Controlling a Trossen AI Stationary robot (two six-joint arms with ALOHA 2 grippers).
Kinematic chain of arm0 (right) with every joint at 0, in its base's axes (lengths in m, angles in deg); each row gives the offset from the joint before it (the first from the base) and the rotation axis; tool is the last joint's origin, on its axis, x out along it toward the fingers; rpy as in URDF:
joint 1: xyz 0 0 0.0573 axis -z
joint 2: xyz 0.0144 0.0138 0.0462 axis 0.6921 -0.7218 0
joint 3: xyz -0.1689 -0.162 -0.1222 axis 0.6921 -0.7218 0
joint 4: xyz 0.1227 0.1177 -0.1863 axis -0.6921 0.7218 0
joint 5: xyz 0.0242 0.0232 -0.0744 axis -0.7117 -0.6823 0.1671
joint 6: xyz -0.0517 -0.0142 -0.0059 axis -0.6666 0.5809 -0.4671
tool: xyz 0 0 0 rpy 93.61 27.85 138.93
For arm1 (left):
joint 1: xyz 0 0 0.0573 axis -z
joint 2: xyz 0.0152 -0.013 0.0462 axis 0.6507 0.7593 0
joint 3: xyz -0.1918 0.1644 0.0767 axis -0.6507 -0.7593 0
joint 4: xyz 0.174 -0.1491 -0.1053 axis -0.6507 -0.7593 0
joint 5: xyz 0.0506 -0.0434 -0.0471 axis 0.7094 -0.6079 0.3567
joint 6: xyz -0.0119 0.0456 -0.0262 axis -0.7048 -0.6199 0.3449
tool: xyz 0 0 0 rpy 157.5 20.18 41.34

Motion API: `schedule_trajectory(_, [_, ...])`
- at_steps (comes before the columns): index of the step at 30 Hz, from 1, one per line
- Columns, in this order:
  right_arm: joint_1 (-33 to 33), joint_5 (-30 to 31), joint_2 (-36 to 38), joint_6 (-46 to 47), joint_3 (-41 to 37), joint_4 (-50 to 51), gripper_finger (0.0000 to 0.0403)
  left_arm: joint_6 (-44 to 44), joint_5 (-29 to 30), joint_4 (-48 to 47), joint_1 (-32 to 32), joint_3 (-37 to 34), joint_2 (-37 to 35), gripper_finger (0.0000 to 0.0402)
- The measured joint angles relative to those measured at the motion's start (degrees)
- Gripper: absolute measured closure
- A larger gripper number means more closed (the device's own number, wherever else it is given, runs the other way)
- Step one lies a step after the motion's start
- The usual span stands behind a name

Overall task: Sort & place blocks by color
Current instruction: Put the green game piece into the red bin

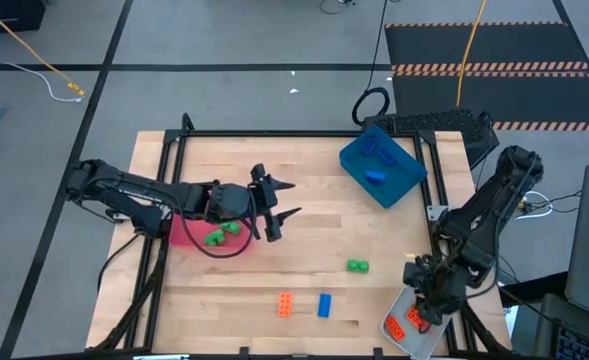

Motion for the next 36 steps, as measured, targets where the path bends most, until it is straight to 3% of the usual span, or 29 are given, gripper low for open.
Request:
schedule_trajectory(9, [9.43, 6.52, 0.0, -16.91, 0.0, -0.94, 0.0193, 0.24, -0.59, -0.03, 1.26, 0.0, 0.0, 0.0117])
schedule_trajectory(16, [10.67, 17.57, 0.04, -29.48, -0.49, -6.42, 0.0193, 1.05, -3.44, -2.37, 2.32, 0.0, 0.0, 0.0117])
schedule_trajectory(24, [13.42, 19.34, 0.04, -30.12, -10.59, -15.63, 0.0193, 5.57, -4.94, -6.46, 1.75, 0.0, 0.0, 0.0117])
schedule_trajectory(30, [15.82, 21.34, 0.02, -30.91, -19.37, -28.5, 0.0193, 5.95, -5.19, -6.51, 1.88, 0.0, 0.0, 0.0117])
schedule_trajectory(36, [16.99, 24.14, 0.02, -37.49, -21.55, -31.54, 0.0187, 5.62, -5.1, -6.47, 1.84, 0.0, 0.0, 0.0117])
